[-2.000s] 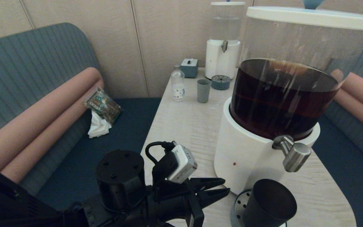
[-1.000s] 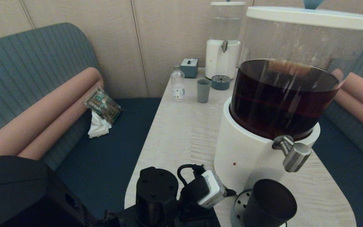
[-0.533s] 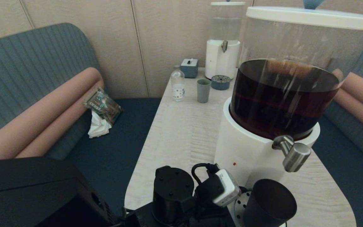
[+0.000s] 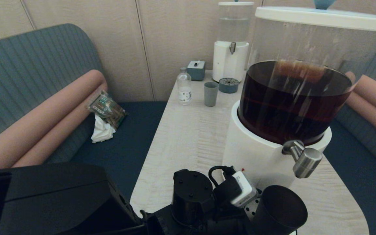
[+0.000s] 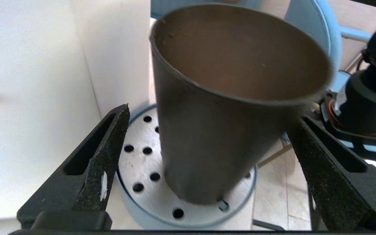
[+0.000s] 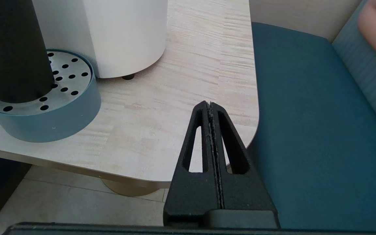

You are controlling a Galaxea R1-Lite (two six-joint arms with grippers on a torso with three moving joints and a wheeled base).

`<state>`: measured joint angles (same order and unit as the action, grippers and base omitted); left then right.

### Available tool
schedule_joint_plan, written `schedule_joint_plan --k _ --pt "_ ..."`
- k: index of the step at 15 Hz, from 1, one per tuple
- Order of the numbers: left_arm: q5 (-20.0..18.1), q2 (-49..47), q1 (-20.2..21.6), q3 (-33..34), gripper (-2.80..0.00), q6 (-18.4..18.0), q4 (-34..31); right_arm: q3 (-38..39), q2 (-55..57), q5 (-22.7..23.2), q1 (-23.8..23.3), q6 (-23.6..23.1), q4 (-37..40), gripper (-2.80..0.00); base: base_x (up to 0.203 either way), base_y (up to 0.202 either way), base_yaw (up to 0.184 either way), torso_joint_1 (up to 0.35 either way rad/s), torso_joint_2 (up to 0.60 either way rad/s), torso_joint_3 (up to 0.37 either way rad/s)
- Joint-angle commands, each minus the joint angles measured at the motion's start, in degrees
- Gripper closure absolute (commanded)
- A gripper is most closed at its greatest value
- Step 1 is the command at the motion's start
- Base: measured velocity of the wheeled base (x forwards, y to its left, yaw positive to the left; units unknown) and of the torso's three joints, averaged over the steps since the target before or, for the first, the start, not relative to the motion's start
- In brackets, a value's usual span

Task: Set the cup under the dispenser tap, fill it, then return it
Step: Place the cup next to the water dispenser

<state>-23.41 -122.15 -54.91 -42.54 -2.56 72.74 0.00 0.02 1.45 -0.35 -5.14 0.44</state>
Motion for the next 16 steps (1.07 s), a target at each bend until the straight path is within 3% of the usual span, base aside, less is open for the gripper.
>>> schedule_joint_plan --k 1,15,16 --pt "-0.14 -1.23 0.06 -1.11 -2.8 0.01 0.38 0.53 -0.11 0.04 0.0 -0.04 0.0 0.0 0.0 0.0 0.0 0.0 0.0 0.0" --pt "-0.05 -2.83 -0.03 -3.34 -2.8 0.27 0.3 0.53 -0.11 0.04 0.0 -0.04 0.0 0.0 0.0 0.0 0.0 0.0 0.0 0.0" --pt "-0.05 -2.83 -0.03 -3.44 0.0 0.27 0.21 0.53 -0.11 0.03 0.0 -0.04 0.0 0.0 0.0 0.0 0.0 0.0 0.0 0.0"
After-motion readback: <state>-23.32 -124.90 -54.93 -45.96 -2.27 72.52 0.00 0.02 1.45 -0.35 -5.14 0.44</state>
